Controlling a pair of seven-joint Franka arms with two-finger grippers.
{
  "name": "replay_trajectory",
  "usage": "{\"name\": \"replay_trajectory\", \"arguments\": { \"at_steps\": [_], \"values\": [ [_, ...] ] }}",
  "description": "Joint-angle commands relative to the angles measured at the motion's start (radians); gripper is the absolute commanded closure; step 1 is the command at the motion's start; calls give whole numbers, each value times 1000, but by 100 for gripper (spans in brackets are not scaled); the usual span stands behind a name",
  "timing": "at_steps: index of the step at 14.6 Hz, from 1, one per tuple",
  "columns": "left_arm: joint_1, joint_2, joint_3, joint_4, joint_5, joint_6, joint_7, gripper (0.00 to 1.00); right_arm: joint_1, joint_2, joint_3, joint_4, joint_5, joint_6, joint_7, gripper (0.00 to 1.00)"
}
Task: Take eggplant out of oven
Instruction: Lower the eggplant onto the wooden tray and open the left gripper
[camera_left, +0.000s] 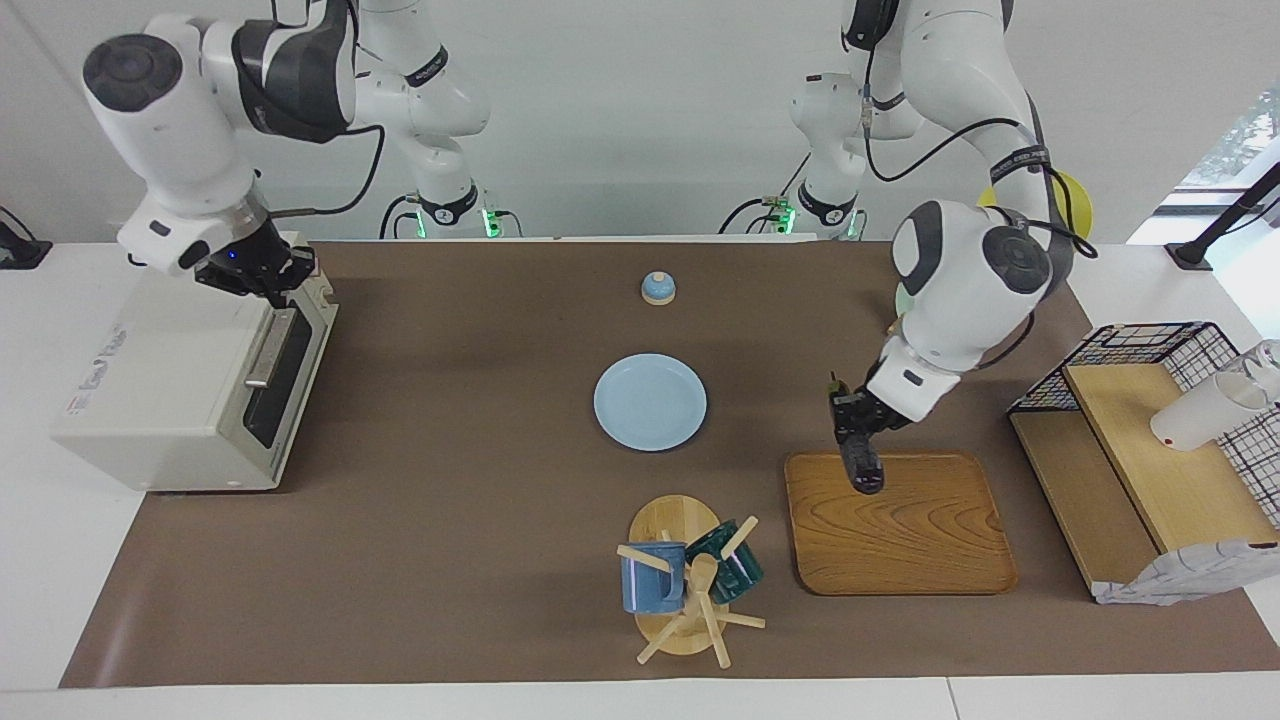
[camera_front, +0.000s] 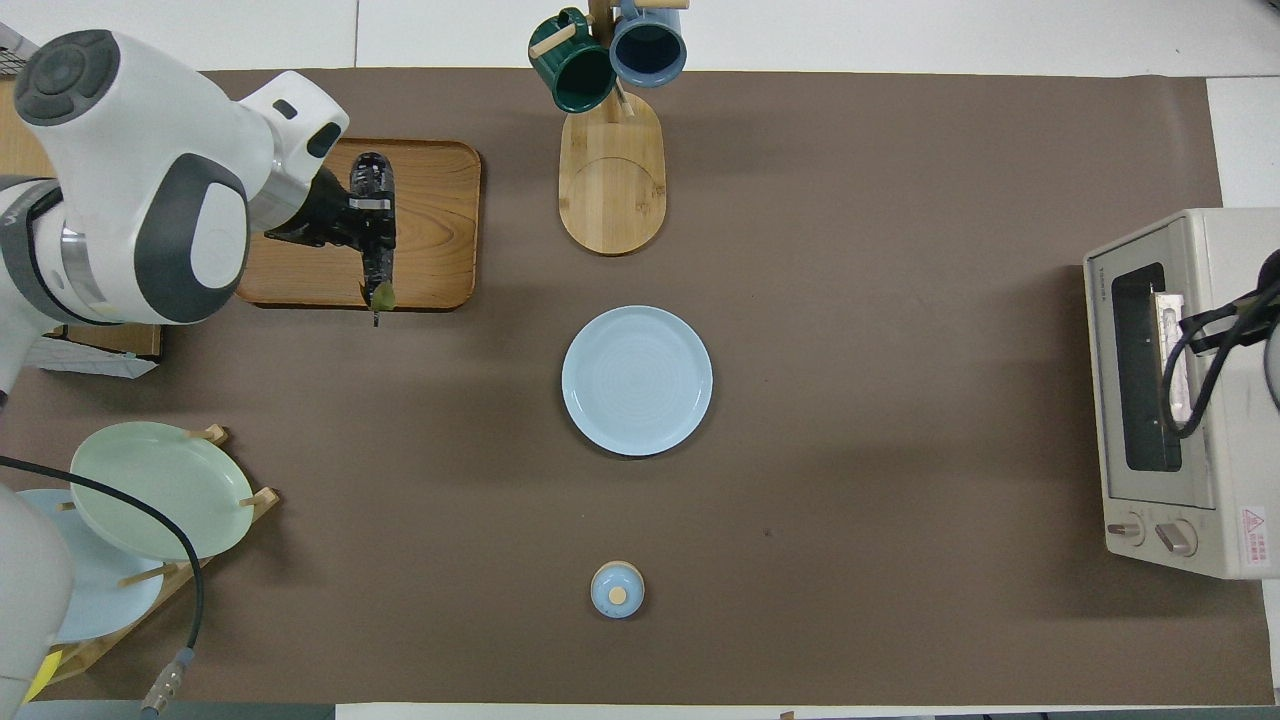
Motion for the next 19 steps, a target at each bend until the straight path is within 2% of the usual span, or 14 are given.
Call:
{"name": "replay_trajectory", "arguments": {
  "at_steps": [1, 2, 4, 6, 8, 9, 10, 13, 17, 19],
  "values": [
    [43, 146, -10, 151, 1, 20, 10, 100, -9, 23, -1, 94, 68, -55, -19, 53],
    [46, 185, -10, 184, 23, 31, 11, 100, -6, 29, -1, 99, 73, -47, -19, 1],
    [72, 222, -11, 178, 88, 122, 14, 100, 2, 34, 2, 101, 78, -36, 31, 0],
    [72, 219, -11, 123, 93, 173, 64, 100, 20, 31, 8, 107, 67, -47, 111, 0],
    [74, 216, -11, 115, 92, 172, 89, 100, 110, 35, -22, 119, 49, -94, 119, 0],
    [74, 216, -10, 115, 93, 167, 91, 33, 170, 22, -98, 113, 44, -107, 122, 0],
    [74, 214, -10, 120, 95, 151, 97, 0, 189, 8, -134, 92, 50, -101, 120, 0],
    [78, 198, -10, 141, 92, 98, 103, 0, 191, -3, -145, 61, 58, -101, 120, 0],
    [115, 84, -8, 134, 61, 14, 74, 0, 160, 2, -142, 61, 61, -95, 122, 0],
    [121, 15, -8, 137, 64, -91, 34, 0, 154, 3, -144, 59, 68, -84, 123, 0]
  ]
}}
